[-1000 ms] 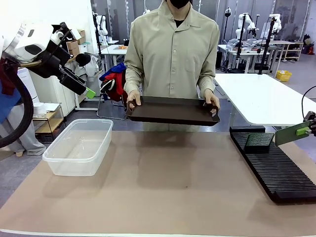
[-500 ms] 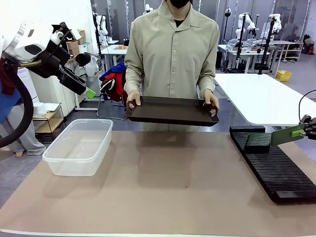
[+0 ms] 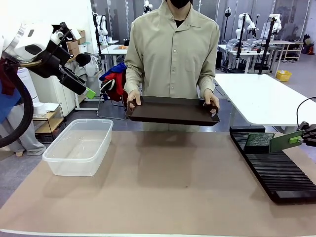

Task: Sort PCBs into racks and boxes based on the side picked up.
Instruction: If the short side of the Blank PCB is picked up, insert it into the PCB Rack ; if the long side is picked up, place it in the Organizing box.

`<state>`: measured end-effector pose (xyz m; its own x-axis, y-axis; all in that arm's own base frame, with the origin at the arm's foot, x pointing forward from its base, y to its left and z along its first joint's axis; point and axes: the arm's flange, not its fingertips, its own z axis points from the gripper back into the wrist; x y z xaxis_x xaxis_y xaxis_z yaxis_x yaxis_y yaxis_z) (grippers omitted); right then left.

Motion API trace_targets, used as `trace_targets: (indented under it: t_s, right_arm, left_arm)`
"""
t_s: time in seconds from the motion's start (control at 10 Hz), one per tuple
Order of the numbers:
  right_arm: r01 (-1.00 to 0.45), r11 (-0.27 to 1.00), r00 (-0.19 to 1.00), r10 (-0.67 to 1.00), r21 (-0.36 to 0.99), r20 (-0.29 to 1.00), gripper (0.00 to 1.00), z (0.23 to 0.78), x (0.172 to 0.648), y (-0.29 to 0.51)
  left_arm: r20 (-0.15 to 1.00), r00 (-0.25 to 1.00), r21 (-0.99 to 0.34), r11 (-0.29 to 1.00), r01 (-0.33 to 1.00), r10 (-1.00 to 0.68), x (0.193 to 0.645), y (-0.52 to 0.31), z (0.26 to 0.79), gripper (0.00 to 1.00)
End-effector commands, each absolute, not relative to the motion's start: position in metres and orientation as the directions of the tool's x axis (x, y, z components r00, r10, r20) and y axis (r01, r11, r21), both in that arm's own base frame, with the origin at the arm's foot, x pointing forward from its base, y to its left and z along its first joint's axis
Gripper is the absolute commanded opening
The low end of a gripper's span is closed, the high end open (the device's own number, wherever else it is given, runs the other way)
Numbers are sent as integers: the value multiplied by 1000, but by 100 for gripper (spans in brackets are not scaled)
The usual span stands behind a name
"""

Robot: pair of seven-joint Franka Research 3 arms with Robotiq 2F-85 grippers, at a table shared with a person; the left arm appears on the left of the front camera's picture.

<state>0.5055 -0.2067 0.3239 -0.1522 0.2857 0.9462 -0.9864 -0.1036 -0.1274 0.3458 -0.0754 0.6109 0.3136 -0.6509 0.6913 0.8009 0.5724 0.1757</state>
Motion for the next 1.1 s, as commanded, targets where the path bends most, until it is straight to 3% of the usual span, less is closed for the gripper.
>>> trace_targets:
  t_s: [0.0, 1.0]
  right_arm:
    - [-980, -120, -186, 295, -157, 937, 2, 302, 507, -203]
    - [-983, -144, -149, 266, -113, 952, 2, 277, 492, -204]
  left_arm:
    - [691, 318, 167, 571, 804, -650, 347, -73, 610, 100]
    - [691, 318, 167, 571, 804, -650, 347, -73, 610, 100]
